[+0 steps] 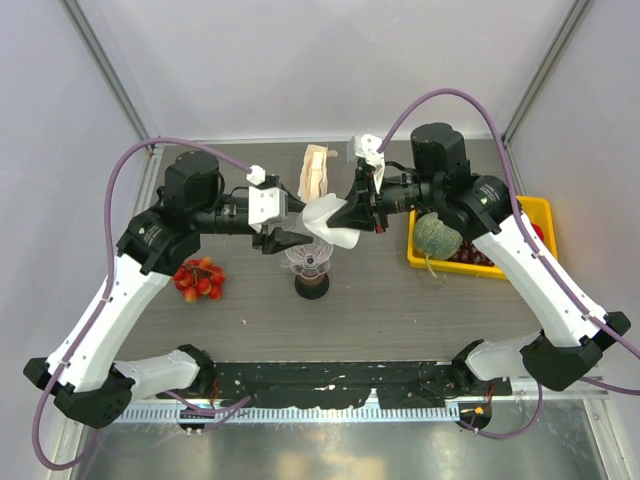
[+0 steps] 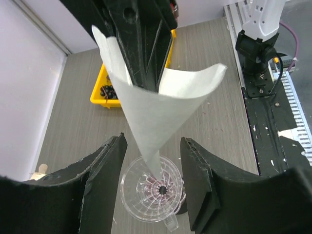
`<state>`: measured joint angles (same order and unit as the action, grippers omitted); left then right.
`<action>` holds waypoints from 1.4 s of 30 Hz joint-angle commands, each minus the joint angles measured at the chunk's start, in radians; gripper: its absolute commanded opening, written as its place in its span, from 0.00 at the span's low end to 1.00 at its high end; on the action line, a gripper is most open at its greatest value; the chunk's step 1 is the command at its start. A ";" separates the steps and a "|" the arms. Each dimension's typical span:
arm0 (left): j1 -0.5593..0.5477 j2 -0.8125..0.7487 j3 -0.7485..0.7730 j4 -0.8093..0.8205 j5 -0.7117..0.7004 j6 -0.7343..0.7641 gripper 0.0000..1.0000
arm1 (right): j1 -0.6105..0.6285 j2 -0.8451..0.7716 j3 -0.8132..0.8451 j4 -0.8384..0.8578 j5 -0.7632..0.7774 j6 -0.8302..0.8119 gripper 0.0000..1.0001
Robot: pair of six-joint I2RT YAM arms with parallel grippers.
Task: Place the coffee filter in the dripper
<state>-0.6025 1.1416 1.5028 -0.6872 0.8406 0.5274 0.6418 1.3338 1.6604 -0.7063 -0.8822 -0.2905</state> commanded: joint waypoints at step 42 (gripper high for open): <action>-0.043 0.046 0.228 0.025 -0.317 -0.241 0.68 | 0.082 0.034 0.078 -0.153 0.495 -0.220 0.05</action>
<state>-0.6239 1.1572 1.6947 -0.6216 0.5564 0.2440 0.6987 1.3533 1.6810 -0.8425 -0.4637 -0.4656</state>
